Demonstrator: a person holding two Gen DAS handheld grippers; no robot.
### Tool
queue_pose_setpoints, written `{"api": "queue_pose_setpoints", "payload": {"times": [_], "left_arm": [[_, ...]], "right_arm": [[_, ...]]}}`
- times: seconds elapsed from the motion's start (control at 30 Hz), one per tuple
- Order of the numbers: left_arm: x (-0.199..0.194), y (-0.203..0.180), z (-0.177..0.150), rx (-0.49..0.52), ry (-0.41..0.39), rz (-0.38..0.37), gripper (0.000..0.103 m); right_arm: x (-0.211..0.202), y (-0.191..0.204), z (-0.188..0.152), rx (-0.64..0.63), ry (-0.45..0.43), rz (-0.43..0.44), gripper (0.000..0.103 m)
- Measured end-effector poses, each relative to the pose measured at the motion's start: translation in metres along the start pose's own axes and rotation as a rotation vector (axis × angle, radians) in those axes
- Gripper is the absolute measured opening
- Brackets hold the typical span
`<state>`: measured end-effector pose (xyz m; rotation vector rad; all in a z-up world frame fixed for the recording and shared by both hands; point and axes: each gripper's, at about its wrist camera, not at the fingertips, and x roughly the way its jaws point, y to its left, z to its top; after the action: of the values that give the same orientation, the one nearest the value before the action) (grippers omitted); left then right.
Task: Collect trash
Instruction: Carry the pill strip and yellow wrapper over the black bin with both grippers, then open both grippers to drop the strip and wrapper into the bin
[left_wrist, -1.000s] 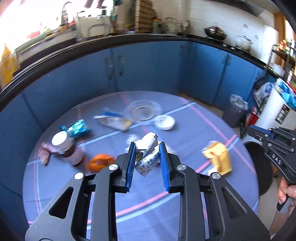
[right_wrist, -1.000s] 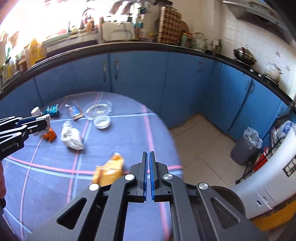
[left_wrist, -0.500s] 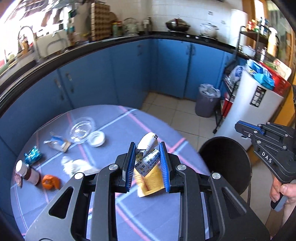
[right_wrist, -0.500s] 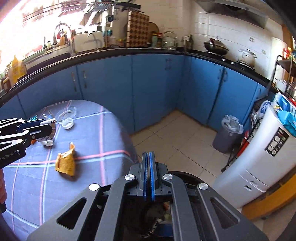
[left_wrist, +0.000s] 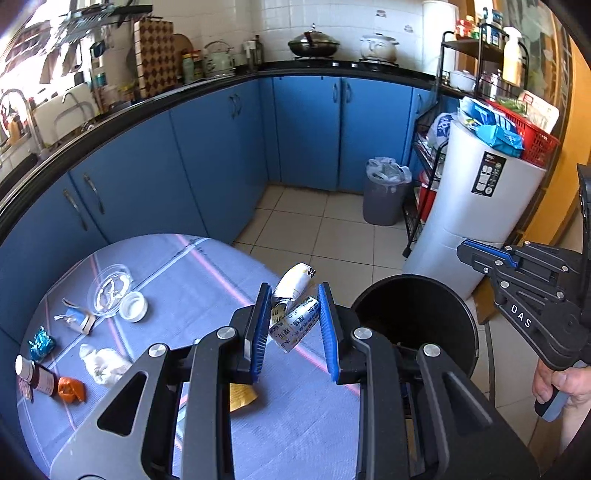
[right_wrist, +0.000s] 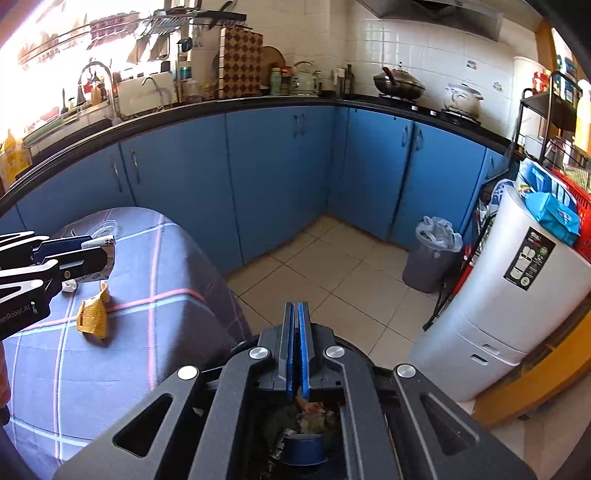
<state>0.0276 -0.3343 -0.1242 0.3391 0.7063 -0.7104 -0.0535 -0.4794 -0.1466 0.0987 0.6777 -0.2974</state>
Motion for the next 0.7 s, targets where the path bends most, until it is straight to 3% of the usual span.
{"api": "queue_pose_setpoints", "payload": {"times": [0.47, 0.7], "left_arm": [[0.01, -0.036, 0.016, 0.055, -0.002, -0.055, 0.027], [0.015, -0.048, 0.02, 0.049, 0.004, -0.087, 0.029]], "right_arm": [[0.003, -0.027, -0.009, 0.04, 0.015, 0.026, 0.005], [0.012, -0.034, -0.014, 0.057, 0.057, -0.025, 0.005]]}}
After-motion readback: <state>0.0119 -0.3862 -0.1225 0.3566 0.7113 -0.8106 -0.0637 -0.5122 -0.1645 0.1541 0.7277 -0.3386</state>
